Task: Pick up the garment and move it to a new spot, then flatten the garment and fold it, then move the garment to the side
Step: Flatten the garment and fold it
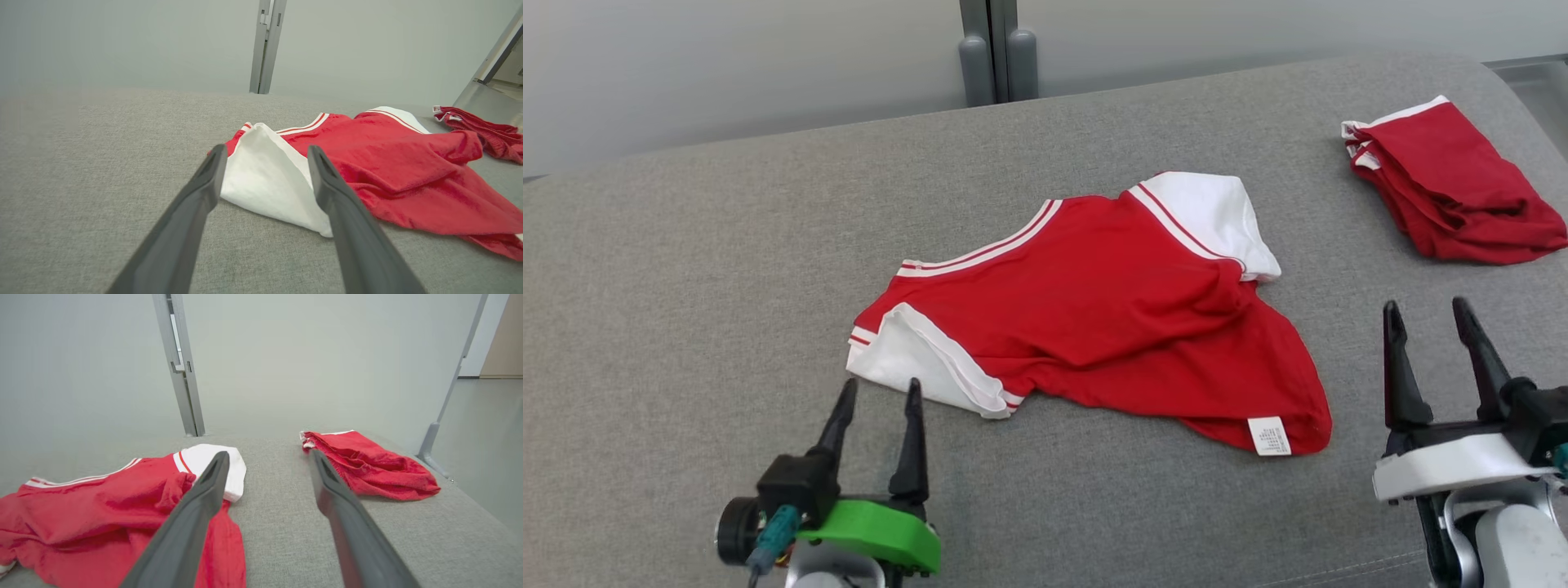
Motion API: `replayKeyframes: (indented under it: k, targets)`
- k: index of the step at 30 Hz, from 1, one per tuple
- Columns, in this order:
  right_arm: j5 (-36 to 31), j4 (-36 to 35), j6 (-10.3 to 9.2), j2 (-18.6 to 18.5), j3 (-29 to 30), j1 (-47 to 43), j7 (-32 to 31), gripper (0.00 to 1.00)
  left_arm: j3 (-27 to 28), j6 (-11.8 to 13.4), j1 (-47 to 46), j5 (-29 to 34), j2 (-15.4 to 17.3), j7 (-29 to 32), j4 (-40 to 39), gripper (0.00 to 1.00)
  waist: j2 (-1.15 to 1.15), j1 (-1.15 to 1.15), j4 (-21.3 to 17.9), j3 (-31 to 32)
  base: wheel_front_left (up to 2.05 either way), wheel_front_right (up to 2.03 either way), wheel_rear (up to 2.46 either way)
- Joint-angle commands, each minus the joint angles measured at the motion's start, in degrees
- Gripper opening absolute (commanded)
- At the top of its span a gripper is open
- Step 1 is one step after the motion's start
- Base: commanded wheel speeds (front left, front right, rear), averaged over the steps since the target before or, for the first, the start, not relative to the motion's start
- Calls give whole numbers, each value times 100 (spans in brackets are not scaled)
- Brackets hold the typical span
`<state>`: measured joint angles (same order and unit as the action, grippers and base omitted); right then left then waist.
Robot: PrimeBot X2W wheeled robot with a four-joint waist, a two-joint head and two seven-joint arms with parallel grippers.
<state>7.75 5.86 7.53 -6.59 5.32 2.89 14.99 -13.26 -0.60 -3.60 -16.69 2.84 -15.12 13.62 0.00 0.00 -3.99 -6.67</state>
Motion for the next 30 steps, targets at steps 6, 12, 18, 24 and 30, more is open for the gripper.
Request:
replayKeyframes:
  k: [6, 12, 18, 24, 30]
  targets:
    - [-184, -548, -9, 195, -140, 163, 20, 100, -719, 78, -758, -299, 14, 187, 749, 100, 0, 0, -173, -162, 0, 0, 0]
    - [-164, -606, -9, 283, -312, 230, 21, 100, -1054, 612, -1236, -591, 17, 333, 1457, 100, 0, 0, -409, -337, 0, 0, 0]
    - [-207, -643, -9, 318, -224, 247, 22, 100, -1216, 859, -1479, -780, 18, 291, 1864, 44, 0, 0, -503, -446, 0, 0, 0]
    - [-234, -657, -9, 345, -171, 265, 22, 100, -1315, 803, -1583, -869, 19, 93, 1815, 0, 0, 0, -364, -440, 0, 0, 0]
    - [-299, -670, -9, 351, -22, 192, 22, 100, -1164, 912, -1159, -747, 124, -5, 1139, 0, 0, 0, 40, -365, 0, 0, 0]
